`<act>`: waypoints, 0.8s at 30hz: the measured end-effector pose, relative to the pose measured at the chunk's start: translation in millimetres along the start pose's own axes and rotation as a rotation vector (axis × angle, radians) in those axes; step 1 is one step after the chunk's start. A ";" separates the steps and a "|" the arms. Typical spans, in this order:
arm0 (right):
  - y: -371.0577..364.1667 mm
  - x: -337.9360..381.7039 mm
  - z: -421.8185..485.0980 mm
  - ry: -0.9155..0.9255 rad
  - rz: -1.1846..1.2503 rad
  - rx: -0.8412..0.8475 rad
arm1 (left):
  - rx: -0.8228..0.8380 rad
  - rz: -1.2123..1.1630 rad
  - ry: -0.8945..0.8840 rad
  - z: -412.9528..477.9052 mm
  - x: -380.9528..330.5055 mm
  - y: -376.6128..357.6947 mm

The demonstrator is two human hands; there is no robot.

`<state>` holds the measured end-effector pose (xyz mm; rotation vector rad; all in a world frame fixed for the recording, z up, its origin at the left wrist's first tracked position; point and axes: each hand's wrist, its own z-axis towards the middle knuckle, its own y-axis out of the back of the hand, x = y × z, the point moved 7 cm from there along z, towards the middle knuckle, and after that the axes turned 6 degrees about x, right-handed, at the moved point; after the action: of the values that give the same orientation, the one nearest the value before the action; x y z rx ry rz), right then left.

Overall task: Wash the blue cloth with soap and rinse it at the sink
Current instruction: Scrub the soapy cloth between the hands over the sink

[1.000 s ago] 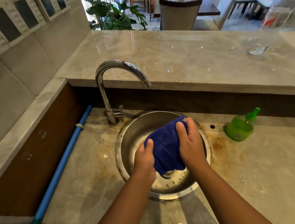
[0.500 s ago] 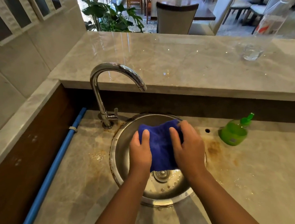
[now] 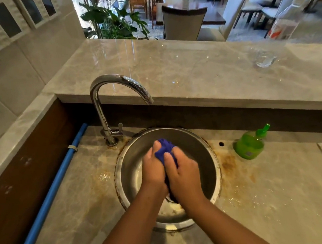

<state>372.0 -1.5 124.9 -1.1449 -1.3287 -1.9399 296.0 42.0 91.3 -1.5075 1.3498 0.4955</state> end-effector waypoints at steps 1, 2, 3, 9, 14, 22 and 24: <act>6.5 -14.6 12.7 -0.100 0.083 -0.036 | 0.048 0.038 0.010 -6.1 3.4 -4.8; 14.5 -26.5 22.8 -0.188 0.165 -0.067 | 0.101 0.090 0.004 -13.1 7.4 -11.5; 20.8 -32.3 26.2 -0.237 0.210 -0.096 | 0.145 0.169 -0.034 -18.6 7.9 -17.9; 12.7 3.5 -7.2 -0.109 0.186 -0.128 | 0.039 0.241 -0.080 -6.0 -8.0 -11.5; 36.6 -4.6 -1.6 -0.156 0.296 -0.237 | 0.164 0.386 -0.221 -32.0 -11.7 -24.9; 41.3 -9.9 13.5 -0.177 0.236 -0.209 | 0.188 0.207 -0.048 -38.5 -1.6 -29.9; 41.5 -0.5 6.2 -0.112 0.223 -0.203 | 0.165 0.157 -0.084 -30.3 -11.5 -26.8</act>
<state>407.1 -11.7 145.5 -1.4524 -1.0246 -1.9009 307.6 17.9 123.8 -1.2404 1.4143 0.5265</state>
